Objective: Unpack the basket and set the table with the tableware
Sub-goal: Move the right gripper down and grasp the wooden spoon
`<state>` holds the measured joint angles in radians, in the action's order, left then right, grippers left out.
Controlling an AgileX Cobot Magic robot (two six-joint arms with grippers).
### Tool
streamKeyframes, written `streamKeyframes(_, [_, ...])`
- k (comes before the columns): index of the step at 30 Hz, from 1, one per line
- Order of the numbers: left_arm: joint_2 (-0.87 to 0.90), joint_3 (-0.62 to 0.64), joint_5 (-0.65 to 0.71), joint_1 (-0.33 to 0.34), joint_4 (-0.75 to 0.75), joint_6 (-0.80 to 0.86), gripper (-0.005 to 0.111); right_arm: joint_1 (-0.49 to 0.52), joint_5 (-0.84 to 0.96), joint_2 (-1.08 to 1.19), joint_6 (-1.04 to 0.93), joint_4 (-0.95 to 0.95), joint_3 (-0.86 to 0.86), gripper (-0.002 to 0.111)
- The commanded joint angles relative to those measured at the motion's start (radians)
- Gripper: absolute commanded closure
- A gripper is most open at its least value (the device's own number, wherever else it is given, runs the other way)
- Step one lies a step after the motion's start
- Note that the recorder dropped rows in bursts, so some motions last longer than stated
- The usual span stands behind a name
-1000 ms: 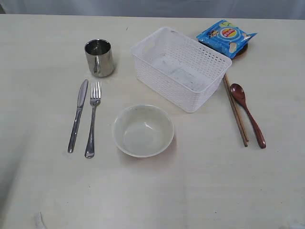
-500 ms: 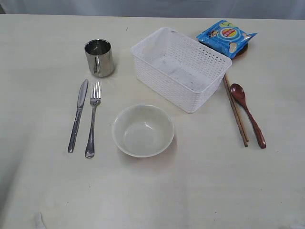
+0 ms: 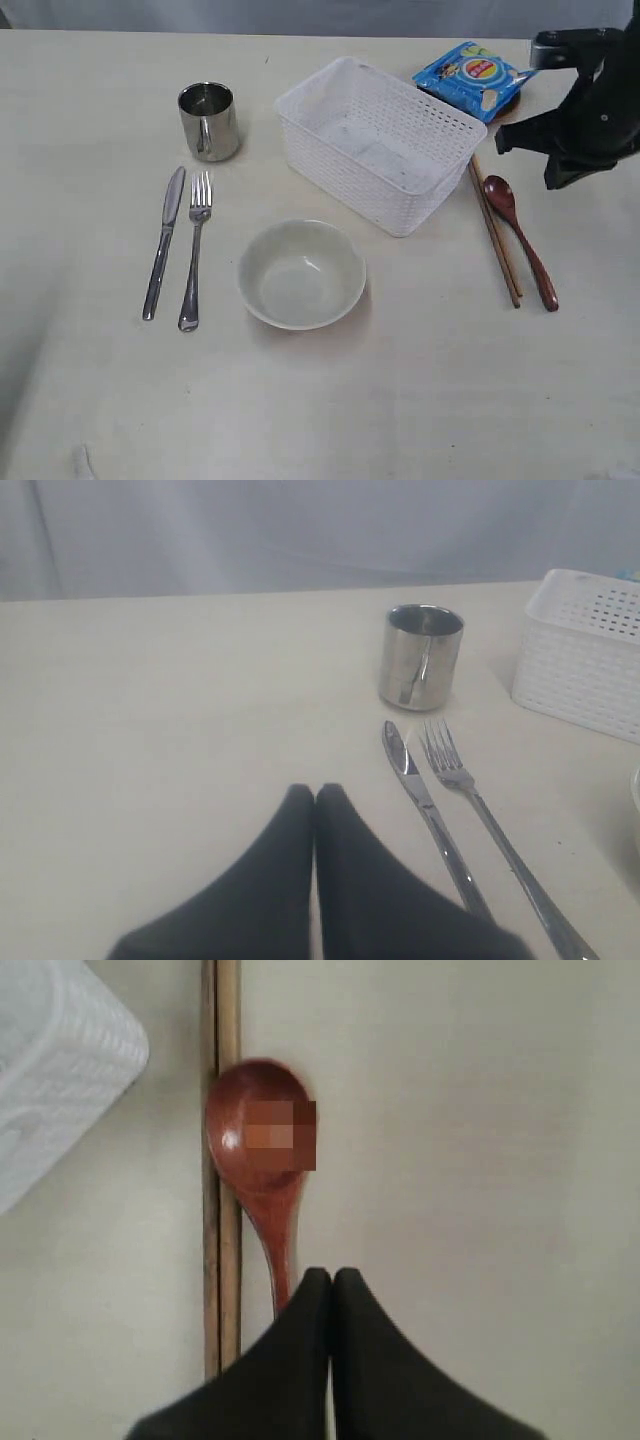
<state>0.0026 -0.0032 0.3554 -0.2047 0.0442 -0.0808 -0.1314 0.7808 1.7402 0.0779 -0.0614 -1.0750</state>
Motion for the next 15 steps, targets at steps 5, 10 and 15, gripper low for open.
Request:
streamKeyframes(5, [-0.003, 0.003, -0.011, -0.005, 0.008, -0.004, 0.107, -0.001, 0.014, 0.032, -0.057, 0.091, 0.055, 0.108])
streamKeyframes(10, [-0.003, 0.003, -0.011, -0.005, 0.008, -0.004, 0.107, -0.001, 0.014, 0.093, -0.059, 0.114, 0.057, 0.108])
streamKeyframes(15, [-0.003, 0.003, -0.011, -0.005, 0.008, -0.004, 0.107, -0.001, -0.005, 0.113, -0.078, 0.122, 0.057, 0.108])
